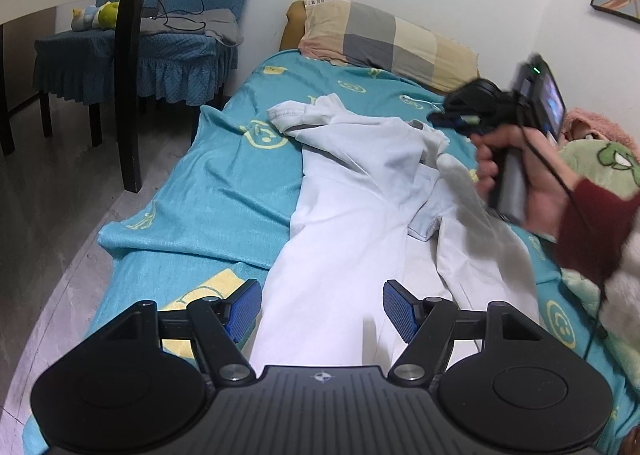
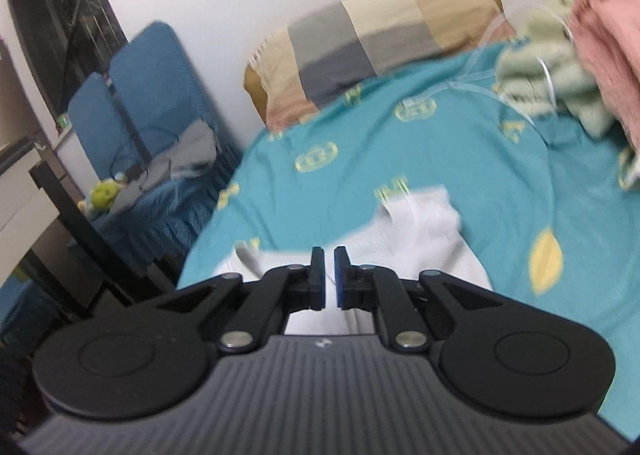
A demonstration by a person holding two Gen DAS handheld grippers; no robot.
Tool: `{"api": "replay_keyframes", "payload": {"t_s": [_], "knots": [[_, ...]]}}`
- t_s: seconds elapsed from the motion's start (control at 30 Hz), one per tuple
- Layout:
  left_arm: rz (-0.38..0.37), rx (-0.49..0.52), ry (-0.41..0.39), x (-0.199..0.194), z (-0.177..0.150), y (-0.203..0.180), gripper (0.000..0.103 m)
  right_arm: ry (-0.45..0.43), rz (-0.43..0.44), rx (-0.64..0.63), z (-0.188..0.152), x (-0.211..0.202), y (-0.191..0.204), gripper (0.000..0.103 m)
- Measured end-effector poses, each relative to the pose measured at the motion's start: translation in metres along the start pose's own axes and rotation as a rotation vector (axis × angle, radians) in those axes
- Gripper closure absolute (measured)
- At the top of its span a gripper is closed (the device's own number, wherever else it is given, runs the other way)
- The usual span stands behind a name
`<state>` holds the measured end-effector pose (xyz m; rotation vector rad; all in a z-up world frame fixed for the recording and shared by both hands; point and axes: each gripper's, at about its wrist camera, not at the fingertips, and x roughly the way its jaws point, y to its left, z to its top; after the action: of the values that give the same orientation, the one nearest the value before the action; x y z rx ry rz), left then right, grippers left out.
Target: Fold clothes
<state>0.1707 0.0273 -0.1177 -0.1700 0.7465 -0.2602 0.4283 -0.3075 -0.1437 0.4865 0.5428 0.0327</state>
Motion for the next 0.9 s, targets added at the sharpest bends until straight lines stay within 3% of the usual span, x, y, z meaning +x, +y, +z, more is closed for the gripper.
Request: {"api": "replay_keyframes", "payload": {"t_s": [0.17, 0.33, 0.4, 0.5, 0.53, 0.57, 0.77, 0.9], "knots": [[0.000, 0.009, -0.008, -0.003, -0.001, -0.003, 0.033, 0.083, 0.064, 0.110, -0.019, -0.029, -0.025, 0.062], [0.000, 0.013, -0.001, -0.004, -0.003, -0.008, 0.033, 0.211, 0.094, 0.100, -0.039, -0.035, -0.024, 0.058], [-0.006, 0.023, 0.012, -0.004, -0.005, -0.011, 0.033, 0.224, 0.081, 0.057, -0.047, -0.032, -0.015, 0.058], [-0.004, 0.046, 0.032, -0.003, -0.009, -0.016, 0.033, 0.209, 0.037, -0.020, -0.057, -0.028, -0.001, 0.067], [-0.006, 0.056, 0.033, -0.003, -0.010, -0.018, 0.033, 0.202, 0.009, -0.037, -0.058, -0.028, 0.003, 0.086], [-0.008, 0.064, 0.033, -0.003, -0.010, -0.019, 0.033, 0.181, 0.001, -0.042, -0.057, -0.032, 0.006, 0.094], [-0.030, 0.101, 0.028, -0.008, -0.012, -0.026, 0.033, -0.023, -0.012, -0.028, -0.041, -0.091, 0.015, 0.097], [-0.045, 0.139, 0.033, -0.012, -0.015, -0.032, 0.033, -0.050, -0.116, 0.010, -0.049, -0.106, 0.004, 0.097]]}}
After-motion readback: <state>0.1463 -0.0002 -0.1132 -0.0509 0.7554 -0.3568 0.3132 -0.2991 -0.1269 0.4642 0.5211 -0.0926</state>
